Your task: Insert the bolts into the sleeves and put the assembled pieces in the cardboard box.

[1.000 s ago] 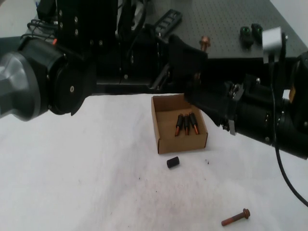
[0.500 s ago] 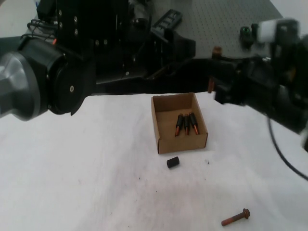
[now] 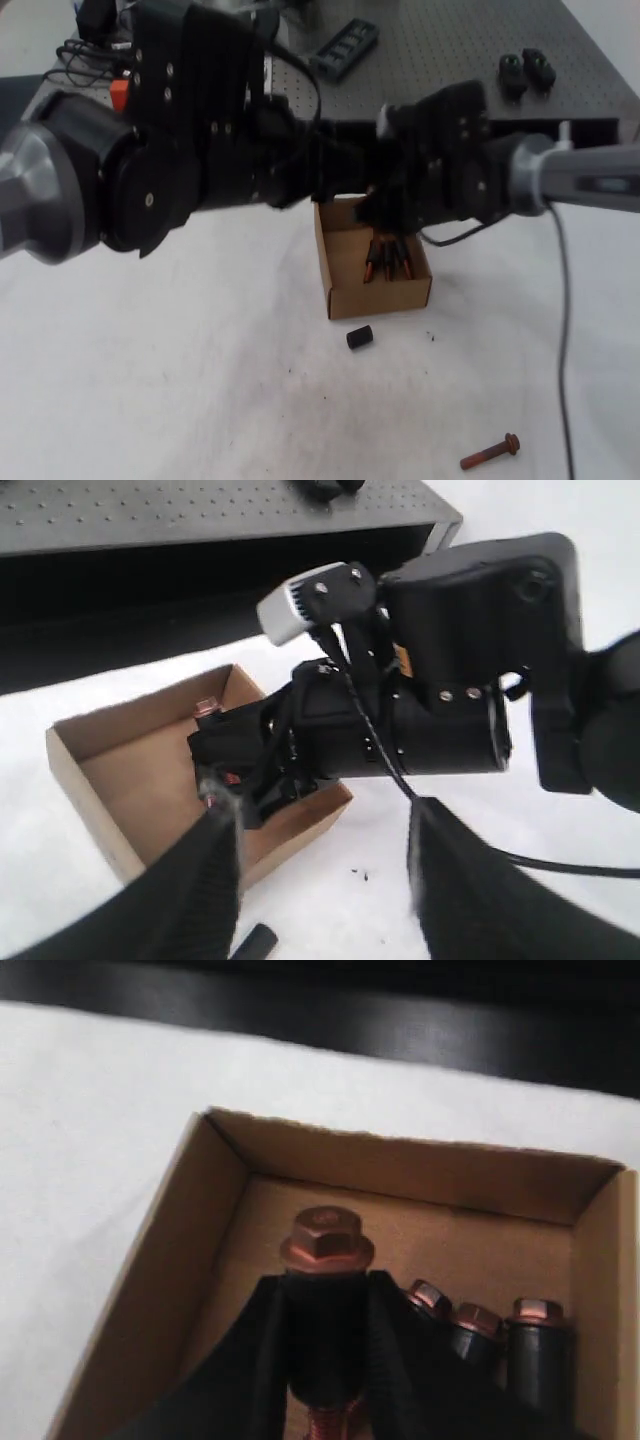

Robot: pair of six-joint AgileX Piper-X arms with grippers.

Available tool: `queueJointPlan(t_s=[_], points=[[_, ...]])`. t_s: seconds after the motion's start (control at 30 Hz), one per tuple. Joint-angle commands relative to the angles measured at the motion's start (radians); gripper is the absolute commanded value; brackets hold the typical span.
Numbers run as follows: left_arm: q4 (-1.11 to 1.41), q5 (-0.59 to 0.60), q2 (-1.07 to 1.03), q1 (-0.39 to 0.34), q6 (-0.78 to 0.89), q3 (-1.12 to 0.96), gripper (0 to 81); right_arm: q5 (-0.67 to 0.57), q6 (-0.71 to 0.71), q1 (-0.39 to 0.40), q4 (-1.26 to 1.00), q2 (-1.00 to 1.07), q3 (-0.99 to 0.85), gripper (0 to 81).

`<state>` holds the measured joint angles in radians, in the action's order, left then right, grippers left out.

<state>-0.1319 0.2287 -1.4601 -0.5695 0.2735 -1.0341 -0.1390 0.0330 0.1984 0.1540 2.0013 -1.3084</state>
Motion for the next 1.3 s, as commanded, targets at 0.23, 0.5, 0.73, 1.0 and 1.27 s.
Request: queueJointPlan(t_s=[0.23,0.5,0.73,1.0,1.27], points=[[-0.004,-0.009,0.011,-0.001,-0.012,0.0,36.9,0.001,-0.007,0.006,0.171,0.076,-0.122,14.4],[-0.004,-0.009,0.011,-0.001,-0.012,0.0,36.9,-0.041,0.007,-0.004,0.177,0.0,-0.122,34.0],[-0.004,-0.009,0.011,-0.001,-0.012,0.0,36.9,-0.014,0.007,-0.009,0.322,-0.297,-0.005,32.3],[-0.004,-0.009,0.011,-0.001,-0.012,0.0,36.9,0.017,0.121,0.001,0.489,-0.603,0.331,32.3],[-0.028,-0.021,0.011,-0.001,-0.037,0.0,36.9,-0.059,0.146,0.083,0.428,-0.497,0.357,32.3]])
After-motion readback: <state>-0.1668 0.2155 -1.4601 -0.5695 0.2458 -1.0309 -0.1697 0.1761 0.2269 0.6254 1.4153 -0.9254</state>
